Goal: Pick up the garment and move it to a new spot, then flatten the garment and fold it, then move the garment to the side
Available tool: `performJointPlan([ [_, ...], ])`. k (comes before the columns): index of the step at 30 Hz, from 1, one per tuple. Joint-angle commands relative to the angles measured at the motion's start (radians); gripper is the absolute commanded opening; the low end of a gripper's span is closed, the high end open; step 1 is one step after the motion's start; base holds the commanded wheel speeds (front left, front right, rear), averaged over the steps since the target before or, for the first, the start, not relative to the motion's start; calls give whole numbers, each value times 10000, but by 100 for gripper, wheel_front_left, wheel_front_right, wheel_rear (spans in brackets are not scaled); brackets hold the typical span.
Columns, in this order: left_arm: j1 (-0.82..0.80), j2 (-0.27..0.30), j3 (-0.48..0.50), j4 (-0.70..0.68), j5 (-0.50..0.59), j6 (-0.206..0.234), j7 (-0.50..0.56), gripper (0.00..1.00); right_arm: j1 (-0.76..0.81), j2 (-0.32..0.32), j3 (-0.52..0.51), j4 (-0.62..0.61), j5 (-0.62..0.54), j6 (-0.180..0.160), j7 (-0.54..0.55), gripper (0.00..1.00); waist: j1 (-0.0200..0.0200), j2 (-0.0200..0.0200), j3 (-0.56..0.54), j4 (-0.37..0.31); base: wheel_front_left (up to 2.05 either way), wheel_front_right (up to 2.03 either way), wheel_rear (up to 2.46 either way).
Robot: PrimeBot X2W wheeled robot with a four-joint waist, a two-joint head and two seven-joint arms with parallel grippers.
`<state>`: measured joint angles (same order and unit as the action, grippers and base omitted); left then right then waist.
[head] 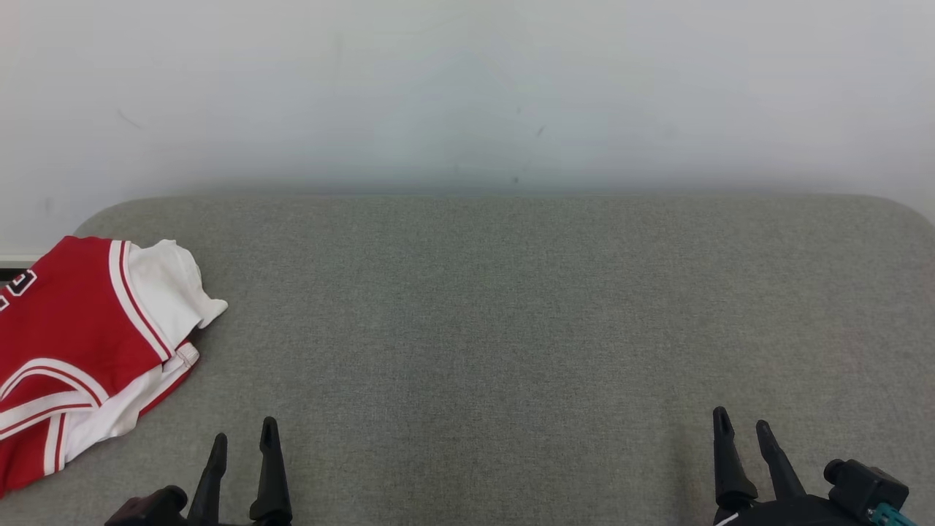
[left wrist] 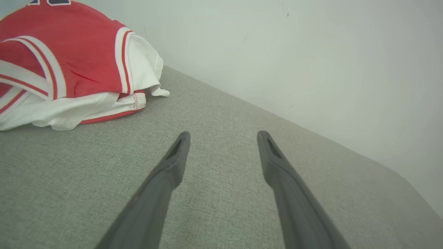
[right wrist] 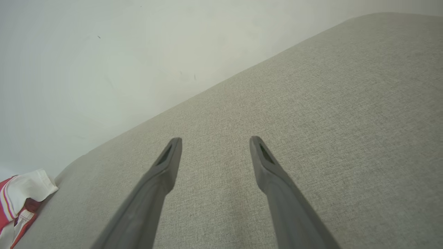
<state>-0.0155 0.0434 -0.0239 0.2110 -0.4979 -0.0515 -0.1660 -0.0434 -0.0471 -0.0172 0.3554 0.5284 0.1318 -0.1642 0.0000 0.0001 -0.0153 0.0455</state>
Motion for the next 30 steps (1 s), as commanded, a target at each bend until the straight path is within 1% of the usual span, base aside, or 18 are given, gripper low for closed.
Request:
performJointPlan([
  [1, 5, 67, -24, -41, 254, 32, -90, 100, -22, -37, -31, -63, -319, -13, -96, 100, 0, -1, 2, 15, 0, 0, 0],
  [19, -10, 77, -197, 120, 1902, 91, -485, 100, 17, -42, 4, 68, -2058, -16, -503, 100, 0, -1, -9, 64, 0, 0, 0],
  [24, -8, 80, -231, 128, 2147, 107, -579, 100, 14, -42, 69, 94, -2373, -17, -593, 100, 0, -1, -20, 75, 0, 0, 0],
  [30, 13, 82, -299, 159, 2561, 126, -697, 100, 57, -43, 89, 146, -3086, -18, -677, 100, 0, -1, -44, 119, 0, 0, 0],
])
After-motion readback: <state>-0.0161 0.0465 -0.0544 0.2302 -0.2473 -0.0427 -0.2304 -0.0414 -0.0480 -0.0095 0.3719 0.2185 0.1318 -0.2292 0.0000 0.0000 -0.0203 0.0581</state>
